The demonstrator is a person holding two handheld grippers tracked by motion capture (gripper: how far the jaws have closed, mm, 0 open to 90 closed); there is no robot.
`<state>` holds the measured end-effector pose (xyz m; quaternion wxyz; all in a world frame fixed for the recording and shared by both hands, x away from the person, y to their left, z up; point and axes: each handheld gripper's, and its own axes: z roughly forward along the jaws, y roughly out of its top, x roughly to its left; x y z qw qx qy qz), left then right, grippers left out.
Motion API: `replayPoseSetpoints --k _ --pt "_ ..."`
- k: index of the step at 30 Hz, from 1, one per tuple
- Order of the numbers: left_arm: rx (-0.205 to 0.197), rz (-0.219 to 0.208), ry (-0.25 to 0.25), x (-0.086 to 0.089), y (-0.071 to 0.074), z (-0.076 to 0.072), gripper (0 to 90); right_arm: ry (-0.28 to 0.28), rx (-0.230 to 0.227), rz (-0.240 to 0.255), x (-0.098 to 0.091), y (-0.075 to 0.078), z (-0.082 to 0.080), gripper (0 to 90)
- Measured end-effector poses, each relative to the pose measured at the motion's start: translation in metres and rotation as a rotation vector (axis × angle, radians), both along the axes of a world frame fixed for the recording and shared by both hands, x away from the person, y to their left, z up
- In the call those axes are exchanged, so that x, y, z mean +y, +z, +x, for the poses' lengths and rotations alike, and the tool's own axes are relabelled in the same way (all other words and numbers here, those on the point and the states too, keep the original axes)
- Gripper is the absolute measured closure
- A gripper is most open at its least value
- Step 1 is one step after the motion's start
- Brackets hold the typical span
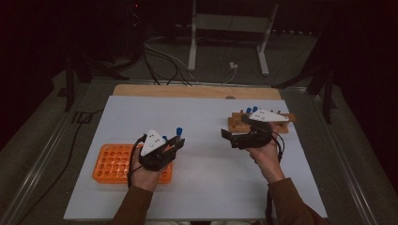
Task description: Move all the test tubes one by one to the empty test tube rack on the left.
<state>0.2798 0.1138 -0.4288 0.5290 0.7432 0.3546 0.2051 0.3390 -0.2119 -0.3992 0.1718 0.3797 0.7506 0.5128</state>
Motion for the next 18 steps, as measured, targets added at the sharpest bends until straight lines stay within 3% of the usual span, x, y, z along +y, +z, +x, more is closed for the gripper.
replayPoseSetpoints --k 8,18 --pt "-0.015 -0.002 0.032 0.020 -0.012 -0.007 77.4 -0.034 0.000 0.015 -0.017 -0.004 -0.002 0.0" --pt "0.008 0.006 0.053 0.033 -0.029 -0.012 77.3 -0.056 -0.002 0.030 -0.027 -0.005 -0.005 0.0"
